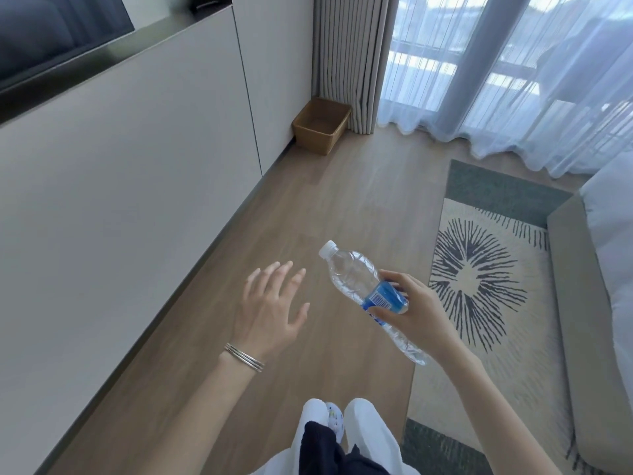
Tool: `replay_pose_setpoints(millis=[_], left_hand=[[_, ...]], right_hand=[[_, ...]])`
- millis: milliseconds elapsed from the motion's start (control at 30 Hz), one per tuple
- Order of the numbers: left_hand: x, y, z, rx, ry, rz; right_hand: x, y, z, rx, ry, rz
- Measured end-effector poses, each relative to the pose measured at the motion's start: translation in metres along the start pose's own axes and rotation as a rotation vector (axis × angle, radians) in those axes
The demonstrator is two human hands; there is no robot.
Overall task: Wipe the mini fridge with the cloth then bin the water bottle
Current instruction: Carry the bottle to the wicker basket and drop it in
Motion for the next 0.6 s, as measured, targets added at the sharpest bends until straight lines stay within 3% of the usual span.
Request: replay_pose_setpoints(millis=[600], left_hand=[[0.059, -0.122, -0.190, 0.065, -0.043, 0.019]], right_hand=[[-0.013, -0.033, -0.215, 0.082, 0.028, -0.062]])
Point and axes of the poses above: each hand's wrist, its own z-axis away from the middle knuckle, its own x-axis out of the palm, y = z × x, the point moved 5 cm from there along -z, towards the middle knuckle, and after that the axes turned 15 degrees about x, right-handed, at the moved point
